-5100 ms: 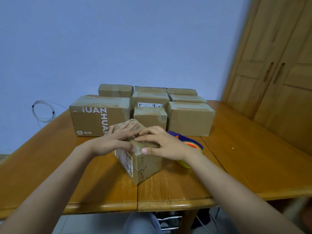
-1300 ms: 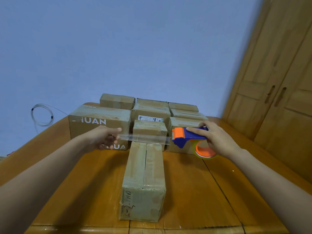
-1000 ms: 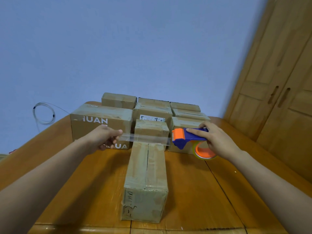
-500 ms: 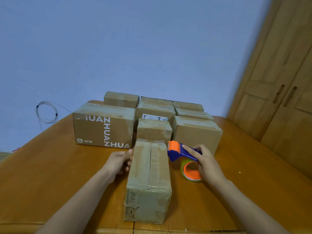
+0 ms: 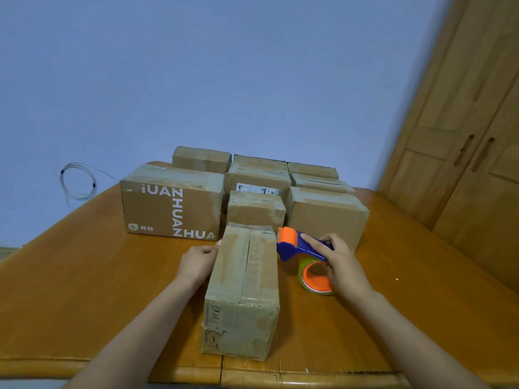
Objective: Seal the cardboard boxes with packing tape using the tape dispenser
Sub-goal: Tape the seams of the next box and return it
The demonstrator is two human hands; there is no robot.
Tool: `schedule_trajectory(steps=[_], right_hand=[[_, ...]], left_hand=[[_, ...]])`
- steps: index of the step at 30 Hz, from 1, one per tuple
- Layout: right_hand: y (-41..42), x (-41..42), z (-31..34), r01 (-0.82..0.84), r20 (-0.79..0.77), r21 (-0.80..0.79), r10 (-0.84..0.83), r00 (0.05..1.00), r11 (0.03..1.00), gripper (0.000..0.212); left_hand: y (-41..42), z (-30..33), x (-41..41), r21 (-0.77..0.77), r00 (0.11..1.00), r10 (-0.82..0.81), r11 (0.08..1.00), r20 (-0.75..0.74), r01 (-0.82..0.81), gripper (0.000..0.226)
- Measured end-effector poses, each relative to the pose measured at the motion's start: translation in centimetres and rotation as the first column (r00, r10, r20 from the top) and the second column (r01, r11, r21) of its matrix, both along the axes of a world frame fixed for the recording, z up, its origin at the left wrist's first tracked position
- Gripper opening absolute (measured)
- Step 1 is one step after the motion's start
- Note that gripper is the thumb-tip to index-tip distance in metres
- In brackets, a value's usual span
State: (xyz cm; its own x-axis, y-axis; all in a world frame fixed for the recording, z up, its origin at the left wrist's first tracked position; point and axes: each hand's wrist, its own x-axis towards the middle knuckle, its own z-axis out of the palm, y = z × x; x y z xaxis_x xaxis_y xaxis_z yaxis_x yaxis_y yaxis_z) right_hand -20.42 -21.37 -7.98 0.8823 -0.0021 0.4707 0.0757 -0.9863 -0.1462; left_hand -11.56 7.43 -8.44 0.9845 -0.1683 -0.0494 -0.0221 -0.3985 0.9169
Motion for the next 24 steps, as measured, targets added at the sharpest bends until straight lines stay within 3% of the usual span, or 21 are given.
schedule_trajectory(steps=[5, 10, 14, 17, 20, 24], right_hand=[[0.3, -0.2, 0.2, 0.009, -0.022, 0.006, -0.009, 1.0, 1.0, 0.078], [0.4, -0.2, 0.3, 0.018, -0.024, -0.007, -0.018, 1.0, 1.0, 0.077], [0.7, -0.3, 0.3, 0.037, -0.02, -0.023, -0.037, 0.999, 0.999, 0.077], [1.4, -0.7, 0.5, 0.042, -0.015, -0.034, -0.043, 0.999, 0.999, 0.076], [2.6, -0.9, 0.7, 0.041, -0.004, -0.027, -0.041, 0.999, 0.999, 0.074], [4.8, -1.1, 0.5, 0.057, 0.032, -0.014, -0.057, 0.998, 0.998, 0.076]], left_hand=[[-0.1, 0.3, 0.0, 0.003, 0.993, 0.07, 0.998, -0.093, -0.07, 0.059], [0.3, 1.4, 0.3, -0.195, 0.982, 0.147, 0.966, -0.115, -0.167, 0.049], [-0.1, 4.4, 0.6, -0.275, 0.989, -0.037, 0.961, -0.145, -0.005, 0.044], [-0.8, 6.7, 0.3, -0.145, 0.986, -0.135, 0.982, -0.102, 0.12, 0.043], [-1.3, 7.9, 0.8, 0.018, 0.983, -0.175, 0.984, -0.062, 0.177, 0.065], [-1.3, 8.8, 1.3, 0.146, 0.976, -0.216, 0.965, -0.03, 0.218, 0.077]])
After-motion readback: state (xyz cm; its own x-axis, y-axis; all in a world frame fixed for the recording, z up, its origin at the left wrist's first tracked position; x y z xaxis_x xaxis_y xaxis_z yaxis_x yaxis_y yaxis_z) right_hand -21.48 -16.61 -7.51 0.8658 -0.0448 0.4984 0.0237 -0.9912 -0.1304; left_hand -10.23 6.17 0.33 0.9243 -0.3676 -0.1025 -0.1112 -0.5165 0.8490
